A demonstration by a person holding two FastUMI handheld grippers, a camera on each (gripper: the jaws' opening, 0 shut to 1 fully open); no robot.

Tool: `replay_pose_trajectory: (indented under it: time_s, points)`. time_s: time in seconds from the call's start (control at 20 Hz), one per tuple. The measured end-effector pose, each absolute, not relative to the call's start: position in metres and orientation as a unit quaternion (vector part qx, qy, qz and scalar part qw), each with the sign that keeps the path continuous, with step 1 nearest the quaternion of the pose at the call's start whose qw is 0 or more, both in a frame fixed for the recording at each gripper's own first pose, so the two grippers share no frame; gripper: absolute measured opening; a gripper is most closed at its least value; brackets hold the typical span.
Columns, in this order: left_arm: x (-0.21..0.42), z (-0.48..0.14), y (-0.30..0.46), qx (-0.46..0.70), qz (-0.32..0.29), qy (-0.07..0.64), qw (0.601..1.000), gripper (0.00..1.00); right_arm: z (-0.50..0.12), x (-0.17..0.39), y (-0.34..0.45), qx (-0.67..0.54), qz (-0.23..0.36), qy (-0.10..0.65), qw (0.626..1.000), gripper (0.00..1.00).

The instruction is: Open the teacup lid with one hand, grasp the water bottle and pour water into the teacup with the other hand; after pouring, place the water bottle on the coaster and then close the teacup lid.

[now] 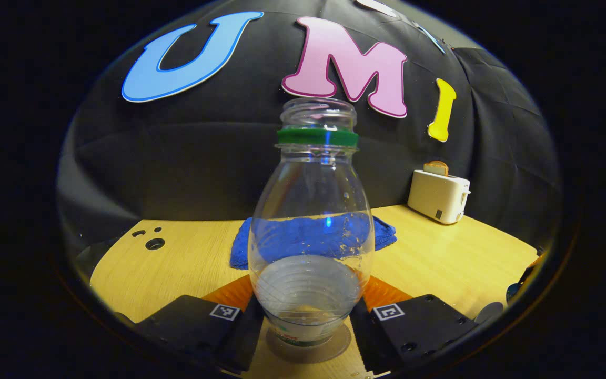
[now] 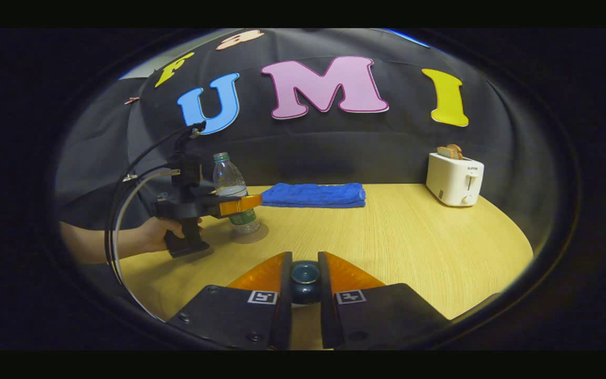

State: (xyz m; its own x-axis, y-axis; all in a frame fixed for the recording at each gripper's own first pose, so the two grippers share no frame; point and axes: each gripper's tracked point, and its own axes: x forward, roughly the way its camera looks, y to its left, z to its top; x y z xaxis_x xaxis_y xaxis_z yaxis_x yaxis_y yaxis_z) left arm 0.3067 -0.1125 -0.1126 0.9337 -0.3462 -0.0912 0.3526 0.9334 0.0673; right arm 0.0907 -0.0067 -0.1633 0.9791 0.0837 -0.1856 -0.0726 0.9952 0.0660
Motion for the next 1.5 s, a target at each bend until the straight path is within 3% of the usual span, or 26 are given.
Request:
replay_pose_trajectory:
  time_s: [0.05, 0.15, 0.2, 0.3, 0.4, 0.45, 0.5, 0.55, 0.6, 0.95, 1.5]
  points:
    - [0.308, -0.109, -0.113, 0.038, -0.174, 0.032, 0.984, 0.77, -0.163, 0.091, -0.008, 0.028, 0.039, 0.094, 0.994, 0.30]
    - [0.309, -0.112, -0.112, 0.031, -0.168, 0.029, 0.985, 0.78, -0.163, 0.092, -0.009, 0.028, 0.041, 0.094, 0.994, 0.25]
    - [0.309, -0.113, -0.112, 0.029, -0.165, 0.029, 0.985, 0.79, -0.163, 0.094, -0.009, 0.031, 0.041, 0.094, 0.994, 0.31]
    - [0.309, -0.116, -0.111, 0.026, -0.164, 0.034, 0.986, 0.81, -0.162, 0.094, -0.007, 0.034, 0.043, 0.094, 0.994, 0.21]
    - [0.303, -0.119, -0.105, 0.021, -0.155, 0.042, 0.987, 0.82, -0.161, 0.094, -0.006, 0.032, 0.046, 0.093, 0.994, 0.25]
    - [0.301, -0.118, -0.103, 0.021, -0.148, 0.042, 0.988, 0.85, -0.161, 0.094, -0.005, 0.029, 0.047, 0.092, 0.994, 0.20]
    - [0.298, -0.115, -0.100, 0.019, -0.143, 0.040, 0.989, 0.86, -0.161, 0.094, -0.004, 0.027, 0.049, 0.093, 0.994, 0.25]
    - [0.295, -0.113, -0.099, 0.015, -0.140, 0.040, 0.989, 0.95, -0.161, 0.094, -0.004, 0.026, 0.050, 0.094, 0.994, 0.25]
    - [0.290, -0.112, -0.098, 0.013, -0.139, 0.043, 0.989, 0.97, -0.160, 0.094, -0.004, 0.026, 0.052, 0.093, 0.994, 0.25]
    - [0.240, -0.107, -0.075, 0.026, -0.124, 0.070, 0.989, 0.97, -0.159, 0.099, 0.000, 0.027, 0.061, 0.091, 0.994, 0.25]
    - [0.237, -0.129, -0.097, 0.045, -0.158, 0.083, 0.983, 0.95, -0.176, 0.101, 0.007, 0.016, 0.074, 0.104, 0.992, 0.26]
